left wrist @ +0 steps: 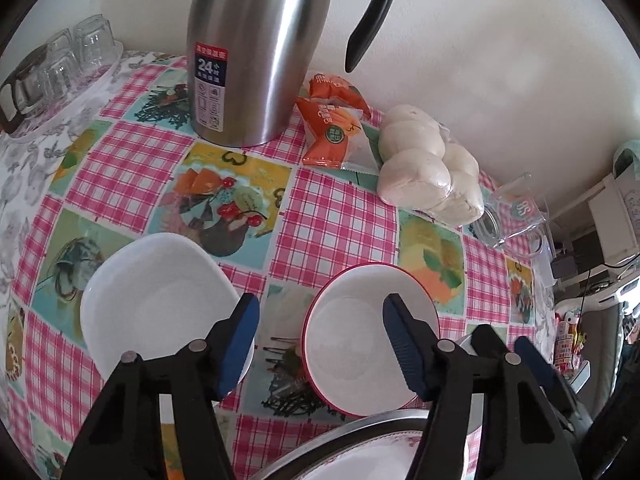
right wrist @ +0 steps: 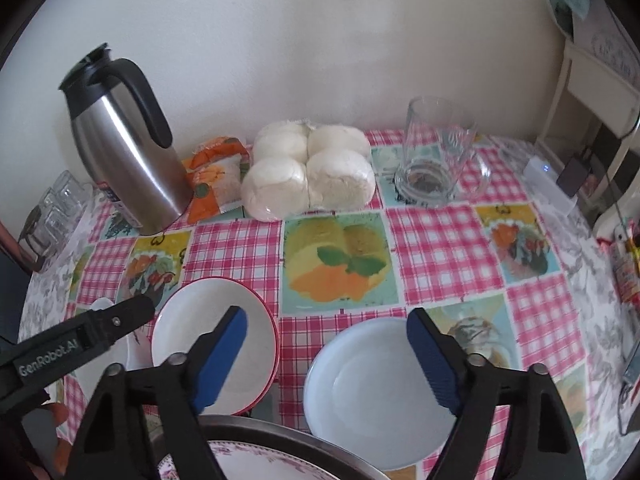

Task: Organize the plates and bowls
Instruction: 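Move both grippers away from the basin toward the red-rimmed white bowl, then close both grippers on the red-rimmed white bowl rim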

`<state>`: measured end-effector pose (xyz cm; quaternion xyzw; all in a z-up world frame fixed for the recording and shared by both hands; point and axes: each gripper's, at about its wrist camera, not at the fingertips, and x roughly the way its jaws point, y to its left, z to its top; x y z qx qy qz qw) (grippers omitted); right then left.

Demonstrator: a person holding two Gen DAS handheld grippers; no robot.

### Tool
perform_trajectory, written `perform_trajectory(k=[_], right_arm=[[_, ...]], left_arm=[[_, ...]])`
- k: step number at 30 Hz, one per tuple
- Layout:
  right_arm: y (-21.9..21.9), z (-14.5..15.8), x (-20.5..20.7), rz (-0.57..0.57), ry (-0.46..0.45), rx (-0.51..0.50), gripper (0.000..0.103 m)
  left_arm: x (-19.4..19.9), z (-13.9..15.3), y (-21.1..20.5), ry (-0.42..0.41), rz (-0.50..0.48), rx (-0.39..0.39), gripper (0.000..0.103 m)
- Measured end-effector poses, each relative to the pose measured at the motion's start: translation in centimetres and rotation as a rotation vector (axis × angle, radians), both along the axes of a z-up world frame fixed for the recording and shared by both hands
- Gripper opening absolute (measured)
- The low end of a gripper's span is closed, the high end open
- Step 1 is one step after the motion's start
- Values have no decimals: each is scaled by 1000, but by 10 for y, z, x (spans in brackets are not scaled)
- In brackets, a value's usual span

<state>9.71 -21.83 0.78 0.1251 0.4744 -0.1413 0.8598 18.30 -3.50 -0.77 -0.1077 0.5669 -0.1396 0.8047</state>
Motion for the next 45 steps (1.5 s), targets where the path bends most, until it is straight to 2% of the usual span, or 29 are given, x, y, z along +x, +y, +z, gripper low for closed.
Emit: perform_trajectory(k=[1, 4, 6, 8, 14, 16, 24, 32, 45], right_arm=[[1, -2, 0, 4, -2, 14, 76], [5, -13, 5, 22, 12, 51, 67], [10, -18, 10, 42, 22, 74, 62], [15, -20, 12, 60, 22, 80, 60], [23, -27, 15, 89, 36, 98, 46], [24, -30, 16, 92, 39, 109, 40], [26, -42, 18, 106, 53, 149, 29], [29, -47, 20, 114, 71, 146, 29], [33, -52, 22, 132, 88, 118, 28]], left_arm=[[1, -1, -1, 0, -6, 3, 65], [2, -4, -1, 9, -21, -20, 55], [2, -5, 0, 17, -26, -30, 53], [3, -6, 0, 20, -28, -30, 51], [3, -9, 1, 35, -31, -51, 39], [4, -11, -1, 43, -34, -48, 37], [2, -29, -8, 76, -48, -11, 34], [0, -48, -21, 96, -85, 55, 29], [0, -52, -26, 58, -104, 117, 20]])
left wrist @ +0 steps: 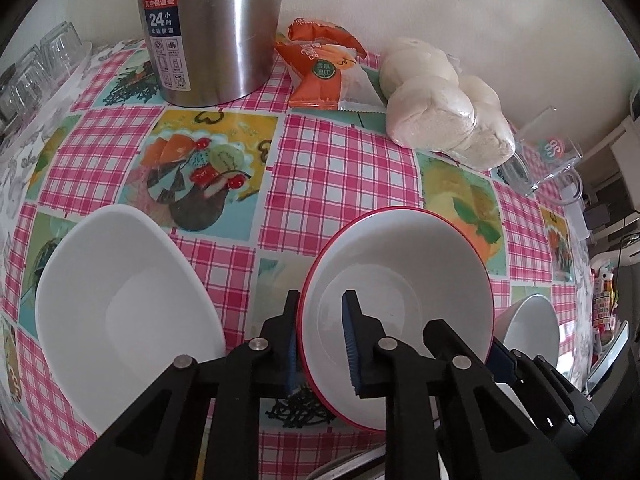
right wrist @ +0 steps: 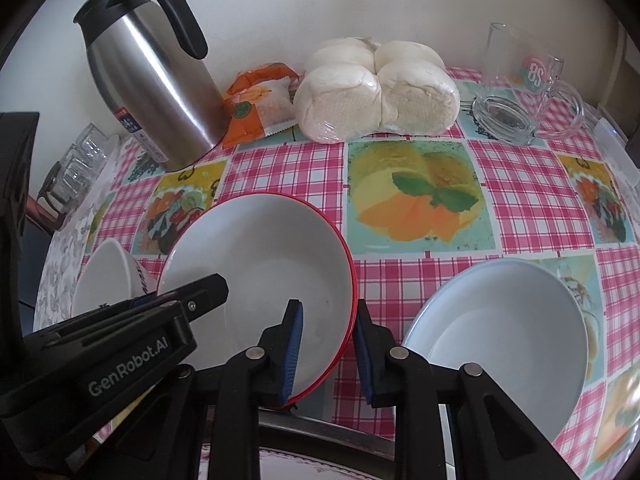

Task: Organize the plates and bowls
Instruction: 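Close both grippers on the red-rimmed white bowl rim, then lift the red-rimmed bowl with both grippers and carry it over the basin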

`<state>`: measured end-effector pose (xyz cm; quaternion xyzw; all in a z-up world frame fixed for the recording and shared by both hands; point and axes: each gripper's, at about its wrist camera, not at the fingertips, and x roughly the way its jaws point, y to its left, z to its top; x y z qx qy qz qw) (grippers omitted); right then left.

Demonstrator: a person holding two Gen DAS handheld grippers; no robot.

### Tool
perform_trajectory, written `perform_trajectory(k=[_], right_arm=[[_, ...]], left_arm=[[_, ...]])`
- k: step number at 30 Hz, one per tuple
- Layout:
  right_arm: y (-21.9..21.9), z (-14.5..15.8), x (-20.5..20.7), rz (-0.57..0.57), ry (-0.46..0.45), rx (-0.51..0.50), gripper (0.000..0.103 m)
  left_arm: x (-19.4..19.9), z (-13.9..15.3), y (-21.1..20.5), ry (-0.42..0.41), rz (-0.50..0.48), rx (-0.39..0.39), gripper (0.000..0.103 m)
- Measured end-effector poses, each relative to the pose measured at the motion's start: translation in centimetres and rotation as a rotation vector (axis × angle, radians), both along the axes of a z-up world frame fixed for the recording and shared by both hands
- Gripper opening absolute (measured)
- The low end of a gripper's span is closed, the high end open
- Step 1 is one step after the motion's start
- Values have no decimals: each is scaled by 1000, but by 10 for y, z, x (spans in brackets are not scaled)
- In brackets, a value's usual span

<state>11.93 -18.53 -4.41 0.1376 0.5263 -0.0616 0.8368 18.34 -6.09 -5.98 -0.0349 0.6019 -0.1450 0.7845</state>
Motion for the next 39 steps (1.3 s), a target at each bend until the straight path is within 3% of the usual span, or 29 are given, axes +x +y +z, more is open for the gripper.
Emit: perform_trajectory(k=[9, 30, 39], right_arm=[[-2, 2, 0, -12, 0, 10, 27], [-11, 19, -8, -37, -85, 6, 27], [-10, 47, -19, -37, -152, -6, 27]], left_arm=[[3, 3, 11, 24, 13, -71, 19], [-3, 26, 3, -79, -12, -117, 19], [-9, 66, 3, -138, -15, -131, 19]])
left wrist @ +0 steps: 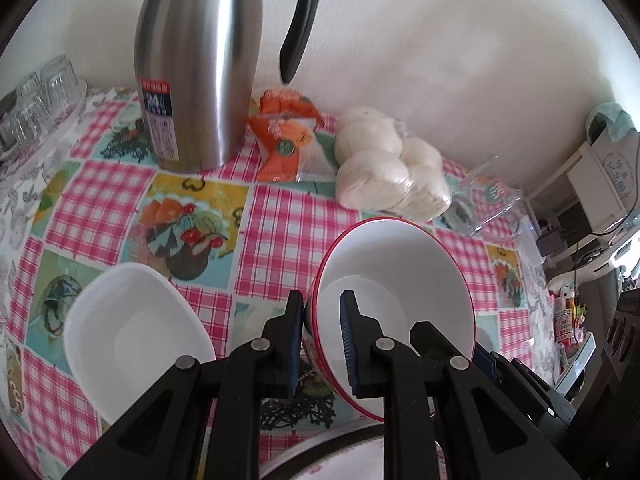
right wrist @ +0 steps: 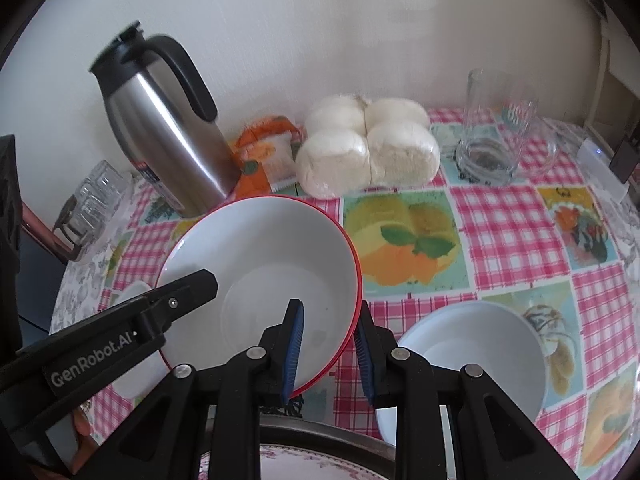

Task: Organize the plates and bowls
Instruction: 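Lift the red-rimmed bowl with both grippers and carry it over the basin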

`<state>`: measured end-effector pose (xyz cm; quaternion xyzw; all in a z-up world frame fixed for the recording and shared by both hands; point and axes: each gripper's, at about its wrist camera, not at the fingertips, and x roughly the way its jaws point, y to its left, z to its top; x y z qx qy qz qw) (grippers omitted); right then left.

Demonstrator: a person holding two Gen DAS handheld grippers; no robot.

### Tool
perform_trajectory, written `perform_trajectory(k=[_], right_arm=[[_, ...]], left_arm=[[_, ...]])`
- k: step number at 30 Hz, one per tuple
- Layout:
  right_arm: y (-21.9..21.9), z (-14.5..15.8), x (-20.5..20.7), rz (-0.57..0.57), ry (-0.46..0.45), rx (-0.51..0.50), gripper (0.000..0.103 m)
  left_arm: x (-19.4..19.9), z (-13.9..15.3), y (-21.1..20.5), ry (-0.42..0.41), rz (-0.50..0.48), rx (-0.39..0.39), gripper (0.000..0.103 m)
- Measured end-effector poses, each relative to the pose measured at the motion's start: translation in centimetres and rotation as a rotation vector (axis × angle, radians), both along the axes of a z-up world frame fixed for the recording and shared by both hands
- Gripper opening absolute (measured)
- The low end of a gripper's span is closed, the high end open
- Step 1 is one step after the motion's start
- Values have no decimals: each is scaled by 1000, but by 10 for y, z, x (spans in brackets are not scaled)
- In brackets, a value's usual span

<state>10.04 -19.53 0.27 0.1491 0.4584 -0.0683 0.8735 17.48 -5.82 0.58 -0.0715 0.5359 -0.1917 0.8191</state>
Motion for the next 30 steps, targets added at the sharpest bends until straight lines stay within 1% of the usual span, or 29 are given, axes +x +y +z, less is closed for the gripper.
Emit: perform_trajectory(k=[3, 7, 12, 15, 20, 26, 30], right_arm=[[-1, 15, -7, -2, -34, -7, 27], [-1, 35, -19, 1, -78, -5, 27], [8, 57, -32, 9, -120, -20, 27], [14, 67, -42, 11, -137, -26, 27], [16, 74, -59, 7, -148, -4, 27], [24, 73, -82, 6, -139, -8, 27], [27, 70, -94, 12, -132, 4, 27]], left_arm=[[-5, 18, 0, -28, -3, -10, 19], [-18, 49, 1, -98, -8, -16, 19], [-30, 69, 0, -130, -8, -14, 19], [-36, 75, 4, -136, -14, -30, 19], [-50, 80, 8, -134, -16, -53, 19], [-72, 82, 13, -130, -23, -59, 19], [-83, 78, 17, -118, -30, -48, 19]])
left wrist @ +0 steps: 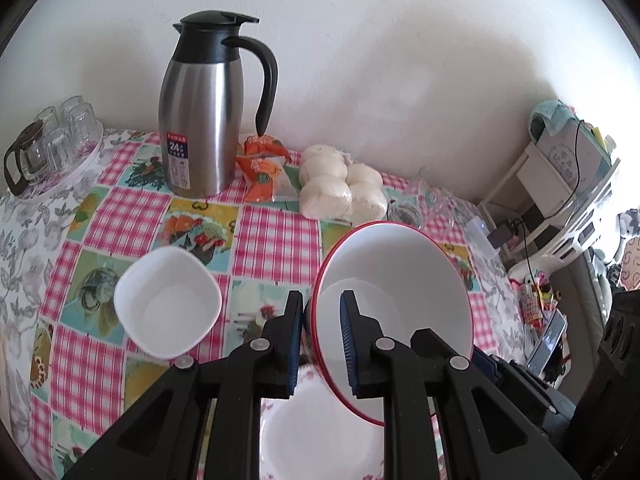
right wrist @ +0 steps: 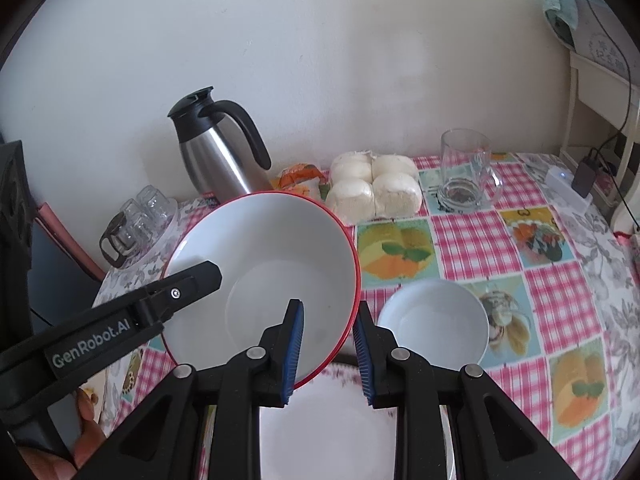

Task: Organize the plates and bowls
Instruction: 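Lift the red-rimmed bowl with both grippers and carry it over the basin, then lower the red-rimmed bowl onto the floral plate inside the basin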

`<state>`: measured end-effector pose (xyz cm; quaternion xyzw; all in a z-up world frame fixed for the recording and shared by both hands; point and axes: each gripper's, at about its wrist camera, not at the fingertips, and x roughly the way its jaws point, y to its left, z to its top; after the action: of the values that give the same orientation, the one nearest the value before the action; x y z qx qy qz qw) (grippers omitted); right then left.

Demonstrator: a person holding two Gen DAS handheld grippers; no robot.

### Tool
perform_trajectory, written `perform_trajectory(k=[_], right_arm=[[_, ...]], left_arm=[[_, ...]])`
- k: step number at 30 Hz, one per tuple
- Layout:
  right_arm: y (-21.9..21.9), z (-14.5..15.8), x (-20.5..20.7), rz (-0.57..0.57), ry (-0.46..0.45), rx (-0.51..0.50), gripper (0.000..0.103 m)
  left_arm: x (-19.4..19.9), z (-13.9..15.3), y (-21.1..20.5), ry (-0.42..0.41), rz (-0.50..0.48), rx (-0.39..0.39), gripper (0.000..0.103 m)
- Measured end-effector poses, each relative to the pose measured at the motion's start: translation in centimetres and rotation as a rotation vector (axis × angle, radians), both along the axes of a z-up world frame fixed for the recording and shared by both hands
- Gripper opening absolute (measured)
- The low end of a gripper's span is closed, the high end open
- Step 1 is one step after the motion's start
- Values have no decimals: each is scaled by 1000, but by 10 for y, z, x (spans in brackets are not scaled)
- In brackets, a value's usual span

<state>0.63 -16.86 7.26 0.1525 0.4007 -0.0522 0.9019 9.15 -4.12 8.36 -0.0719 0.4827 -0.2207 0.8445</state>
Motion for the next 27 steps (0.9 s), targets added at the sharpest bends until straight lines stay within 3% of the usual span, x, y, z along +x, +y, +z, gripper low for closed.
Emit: perform_trajectory(k=[6, 14, 27], right_arm=[[5, -5, -18, 13, 12, 11, 27], [9, -23, -28, 12, 78, 15, 27], [2, -57, -25, 4, 202, 45, 27]], left_arm=[[-12, -14, 9, 48, -2, -7, 19], [-32, -36, 6, 90, -18, 77, 19], [-32, -68, -3, 201, -39, 138, 19]])
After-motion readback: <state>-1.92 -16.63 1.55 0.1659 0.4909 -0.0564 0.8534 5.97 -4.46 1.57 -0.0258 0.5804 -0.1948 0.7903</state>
